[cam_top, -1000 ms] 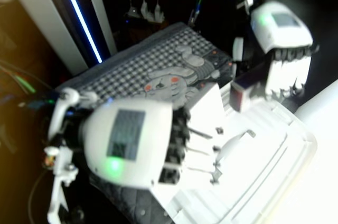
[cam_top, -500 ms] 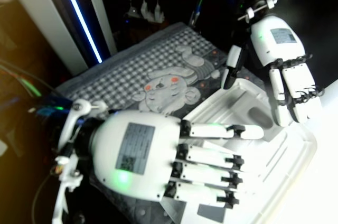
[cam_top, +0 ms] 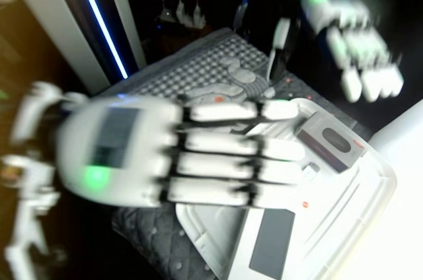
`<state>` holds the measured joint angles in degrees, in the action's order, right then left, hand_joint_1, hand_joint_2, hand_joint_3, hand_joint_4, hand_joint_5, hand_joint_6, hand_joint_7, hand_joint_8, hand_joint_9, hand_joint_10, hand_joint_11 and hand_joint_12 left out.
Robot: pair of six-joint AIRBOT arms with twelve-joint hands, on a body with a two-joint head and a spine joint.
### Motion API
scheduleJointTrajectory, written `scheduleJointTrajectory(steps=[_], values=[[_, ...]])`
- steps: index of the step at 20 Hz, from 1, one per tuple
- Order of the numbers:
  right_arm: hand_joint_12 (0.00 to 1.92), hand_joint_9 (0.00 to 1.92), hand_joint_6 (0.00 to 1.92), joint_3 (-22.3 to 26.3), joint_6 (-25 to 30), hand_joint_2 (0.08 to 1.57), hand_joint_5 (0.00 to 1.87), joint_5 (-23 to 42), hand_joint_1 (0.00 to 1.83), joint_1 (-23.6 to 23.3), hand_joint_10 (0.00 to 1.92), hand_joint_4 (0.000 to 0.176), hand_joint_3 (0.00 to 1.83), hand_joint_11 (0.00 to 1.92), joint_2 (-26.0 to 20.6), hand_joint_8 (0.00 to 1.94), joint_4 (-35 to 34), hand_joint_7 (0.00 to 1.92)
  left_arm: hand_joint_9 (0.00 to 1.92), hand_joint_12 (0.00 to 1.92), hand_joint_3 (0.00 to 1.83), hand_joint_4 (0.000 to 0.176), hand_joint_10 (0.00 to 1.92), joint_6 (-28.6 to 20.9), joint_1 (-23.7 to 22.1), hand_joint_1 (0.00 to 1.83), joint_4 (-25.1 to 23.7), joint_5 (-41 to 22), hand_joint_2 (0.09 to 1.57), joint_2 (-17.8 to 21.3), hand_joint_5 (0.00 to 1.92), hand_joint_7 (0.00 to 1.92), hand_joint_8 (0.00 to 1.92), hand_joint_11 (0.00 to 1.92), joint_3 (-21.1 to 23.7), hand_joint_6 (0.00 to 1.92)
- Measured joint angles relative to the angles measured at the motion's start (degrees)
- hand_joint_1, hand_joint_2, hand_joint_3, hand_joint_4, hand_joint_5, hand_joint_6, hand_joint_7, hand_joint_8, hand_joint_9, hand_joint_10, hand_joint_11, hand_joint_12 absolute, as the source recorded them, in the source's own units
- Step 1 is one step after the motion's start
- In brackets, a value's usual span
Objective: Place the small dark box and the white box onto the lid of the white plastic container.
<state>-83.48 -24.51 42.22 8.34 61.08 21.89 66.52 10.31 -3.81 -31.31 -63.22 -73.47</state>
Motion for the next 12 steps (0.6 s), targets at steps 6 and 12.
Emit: scheduleJointTrajectory(steps=[6, 12], values=[[0.03, 0.01, 0.01, 1.38, 0.17, 0.74, 0.03, 7.65, 0.87, 5.64, 0.00, 0.037, 0.00, 0.06, -0.48, 0.01, -1.75, 0.03, 0.03, 0.04, 0.01, 0.133, 0.01, -0.04, 4.52, 0.95, -1.03, -10.10, 0.88, 3.54, 0.00, 0.00, 0.00, 0.09, 5.14, 0.00], [0.48, 0.13, 0.01, 3.78, 0.26, 0.67, 0.20, 18.01, 0.90, 14.03, 0.01, 0.043, 0.00, 0.00, -1.29, 0.00, -6.60, 0.15, 0.00, 0.03, 0.00, 0.121, 0.00, -6.32, 9.86, 0.96, -2.32, -18.99, 0.84, 5.49, 0.00, 0.00, 0.00, 0.06, 6.99, 0.00]])
